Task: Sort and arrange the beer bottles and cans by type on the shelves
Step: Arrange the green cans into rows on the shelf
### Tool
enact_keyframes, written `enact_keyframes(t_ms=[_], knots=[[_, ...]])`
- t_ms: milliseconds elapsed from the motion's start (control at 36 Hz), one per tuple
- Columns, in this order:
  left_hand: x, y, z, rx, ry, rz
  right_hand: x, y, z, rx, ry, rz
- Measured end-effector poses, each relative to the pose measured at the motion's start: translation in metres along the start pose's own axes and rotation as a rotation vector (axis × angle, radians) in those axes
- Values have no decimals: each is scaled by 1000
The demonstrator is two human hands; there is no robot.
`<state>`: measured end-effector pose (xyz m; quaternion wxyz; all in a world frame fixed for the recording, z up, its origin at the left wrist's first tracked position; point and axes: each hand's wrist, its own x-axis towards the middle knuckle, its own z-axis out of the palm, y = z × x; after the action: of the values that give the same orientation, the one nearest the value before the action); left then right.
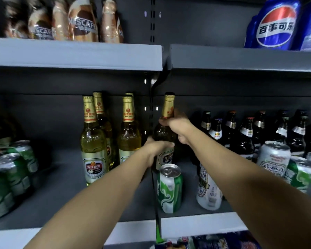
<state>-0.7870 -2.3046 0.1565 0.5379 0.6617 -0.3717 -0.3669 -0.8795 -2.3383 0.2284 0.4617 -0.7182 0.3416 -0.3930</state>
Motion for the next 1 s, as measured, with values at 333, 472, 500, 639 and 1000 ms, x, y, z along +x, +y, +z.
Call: enact_keyframes(t_ms=[333, 472, 500, 639, 1000], knots=[[-82, -29, -29, 326, -318, -168, -19, -12, 21, 27, -17, 46], [-83, -29, -4, 236, -274, -56, -28, -16, 21, 5, -43, 6], [-81, -29, 1, 238, -244, -31, -30, -17, 22, 2, -47, 4], [-75, -34, 16, 191, -178, 9, -35, -17, 21, -16, -60, -11], [-101, -72, 21, 46, 373, 242, -44, -16, 48, -132, -102, -112]])
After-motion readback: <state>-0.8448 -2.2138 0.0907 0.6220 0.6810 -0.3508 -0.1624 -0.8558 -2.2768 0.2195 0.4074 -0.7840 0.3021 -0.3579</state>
